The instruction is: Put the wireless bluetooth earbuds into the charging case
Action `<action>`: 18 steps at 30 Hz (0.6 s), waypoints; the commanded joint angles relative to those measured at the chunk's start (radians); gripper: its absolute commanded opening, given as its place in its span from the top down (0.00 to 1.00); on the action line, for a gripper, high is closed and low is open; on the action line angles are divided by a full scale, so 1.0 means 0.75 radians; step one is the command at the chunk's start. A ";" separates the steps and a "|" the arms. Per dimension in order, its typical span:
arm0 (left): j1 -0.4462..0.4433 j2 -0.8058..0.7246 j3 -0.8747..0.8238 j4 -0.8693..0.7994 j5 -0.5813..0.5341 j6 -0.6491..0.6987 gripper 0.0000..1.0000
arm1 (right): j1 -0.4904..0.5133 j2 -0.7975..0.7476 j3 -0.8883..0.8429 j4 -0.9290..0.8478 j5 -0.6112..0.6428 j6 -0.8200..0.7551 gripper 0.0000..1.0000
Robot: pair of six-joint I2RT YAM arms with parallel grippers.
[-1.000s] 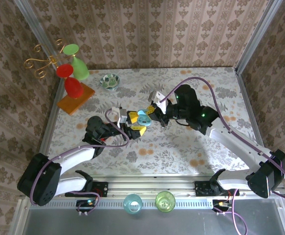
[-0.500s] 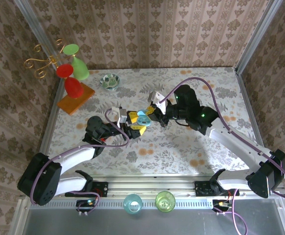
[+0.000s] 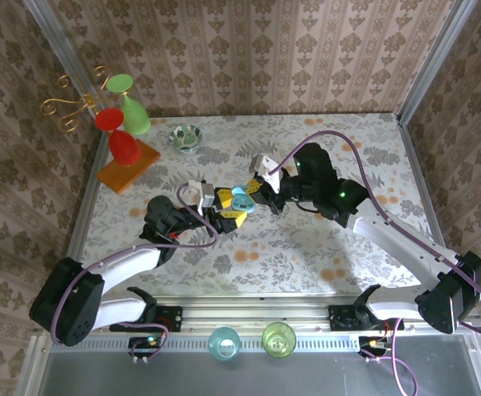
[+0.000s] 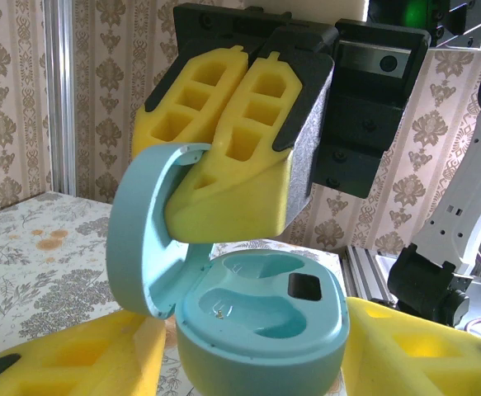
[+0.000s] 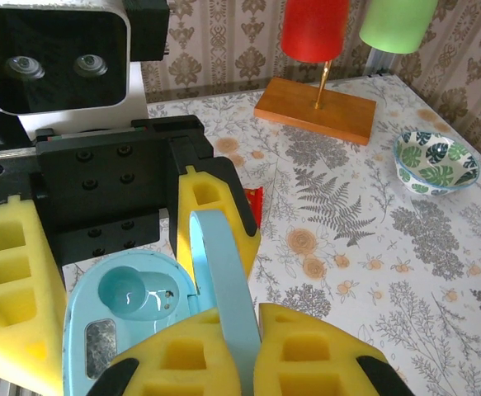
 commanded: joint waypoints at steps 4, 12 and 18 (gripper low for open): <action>-0.002 0.009 0.028 0.061 0.014 0.001 0.55 | 0.014 0.006 0.006 -0.016 0.005 -0.019 1.00; 0.000 0.014 0.021 0.070 0.018 0.016 0.65 | 0.015 -0.001 0.008 0.000 0.032 0.016 0.94; 0.008 0.013 0.013 0.078 0.017 0.025 0.68 | 0.000 -0.030 0.000 0.046 0.050 0.093 0.72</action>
